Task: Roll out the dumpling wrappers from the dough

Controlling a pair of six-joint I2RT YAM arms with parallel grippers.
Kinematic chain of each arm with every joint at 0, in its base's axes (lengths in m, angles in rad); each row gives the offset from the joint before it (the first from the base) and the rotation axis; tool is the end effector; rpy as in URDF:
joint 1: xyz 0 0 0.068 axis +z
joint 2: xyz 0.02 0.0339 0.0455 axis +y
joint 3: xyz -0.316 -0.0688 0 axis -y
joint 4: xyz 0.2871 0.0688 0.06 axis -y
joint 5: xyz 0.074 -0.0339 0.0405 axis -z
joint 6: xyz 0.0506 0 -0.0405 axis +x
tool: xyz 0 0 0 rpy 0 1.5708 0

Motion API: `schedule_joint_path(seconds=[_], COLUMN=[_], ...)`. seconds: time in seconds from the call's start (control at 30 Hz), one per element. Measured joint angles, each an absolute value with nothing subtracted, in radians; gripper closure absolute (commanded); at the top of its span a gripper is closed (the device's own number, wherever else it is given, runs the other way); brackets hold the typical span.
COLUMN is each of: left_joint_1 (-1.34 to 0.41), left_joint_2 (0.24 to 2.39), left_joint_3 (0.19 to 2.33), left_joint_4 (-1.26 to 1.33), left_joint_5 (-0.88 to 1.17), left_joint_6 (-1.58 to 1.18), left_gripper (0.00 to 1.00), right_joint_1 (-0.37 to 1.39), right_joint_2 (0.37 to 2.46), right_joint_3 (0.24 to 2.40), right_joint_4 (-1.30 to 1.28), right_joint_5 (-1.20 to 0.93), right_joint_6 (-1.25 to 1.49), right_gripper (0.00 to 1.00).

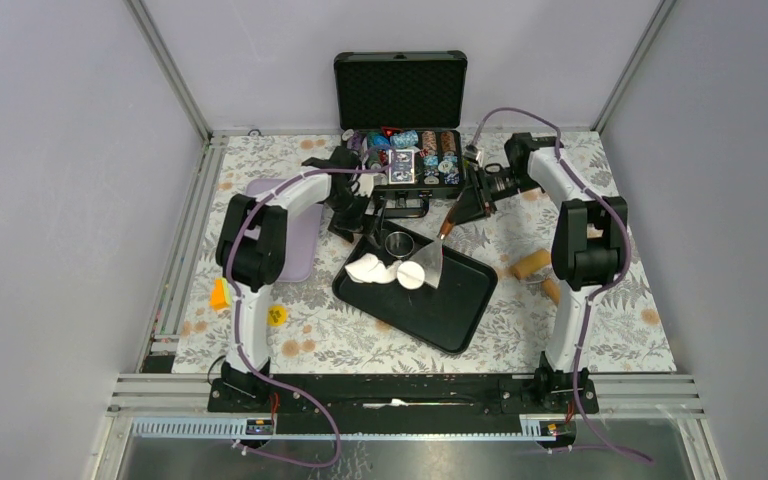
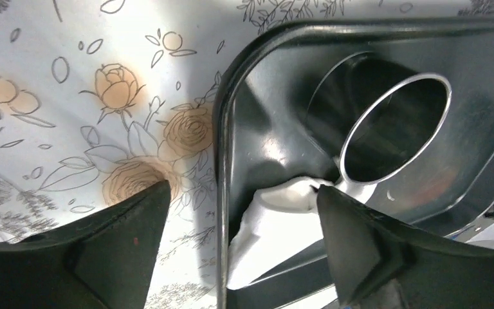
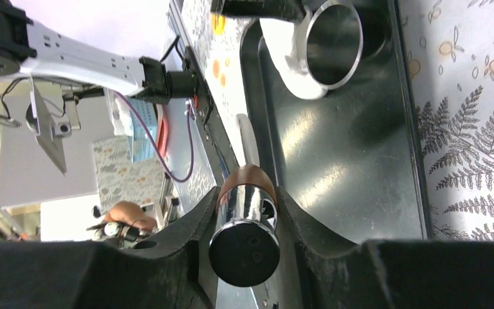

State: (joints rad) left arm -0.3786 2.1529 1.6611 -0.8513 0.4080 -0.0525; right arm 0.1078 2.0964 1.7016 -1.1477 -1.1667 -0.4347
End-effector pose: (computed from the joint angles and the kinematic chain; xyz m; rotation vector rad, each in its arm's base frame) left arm 0.4593 -0.2043 0.1774 0.5450 2.8849 -0.6649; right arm 0.4616 0.0967 0.2379 -0.6827 2.3688 1.5995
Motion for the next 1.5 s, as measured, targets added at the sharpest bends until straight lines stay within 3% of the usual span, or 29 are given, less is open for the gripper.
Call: schedule_joint_path(seconds=[0.37,0.63,0.83,1.03,1.5], left_joint_1=[-0.213,0.130,0.349,0.409,0.448], left_joint_2=[1.948,1.745,1.682,1.682,1.689], left_joint_3=[1.637,1.675,1.481,1.329,1.321], left_joint_4=[-0.865,-0.893,-0.889,-0.913,-0.829], left_joint_5=[0.531,0.603,0.542,0.485,0.368], left_joint_6=[-0.004,0.057,0.099,0.144,0.121], left_gripper=[0.01,0.01,0.01,0.01,0.01], right_joint_1=[0.195,0.365,0.467,0.537,0.722], right_joint_2=[2.006,2.087,2.247,2.441,2.679], right_joint_3=[1.834,2.093,2.278,2.348,2.522], right_joint_4=[-0.931,-0.749,-0.539,-0.307,-0.094], right_joint_5=[-1.137,-1.034,-0.974,-0.923,-0.847], right_joint_6=[-0.094,0.187,0.368,0.565,0.719], right_gripper=[1.00,1.00,1.00,1.00,1.00])
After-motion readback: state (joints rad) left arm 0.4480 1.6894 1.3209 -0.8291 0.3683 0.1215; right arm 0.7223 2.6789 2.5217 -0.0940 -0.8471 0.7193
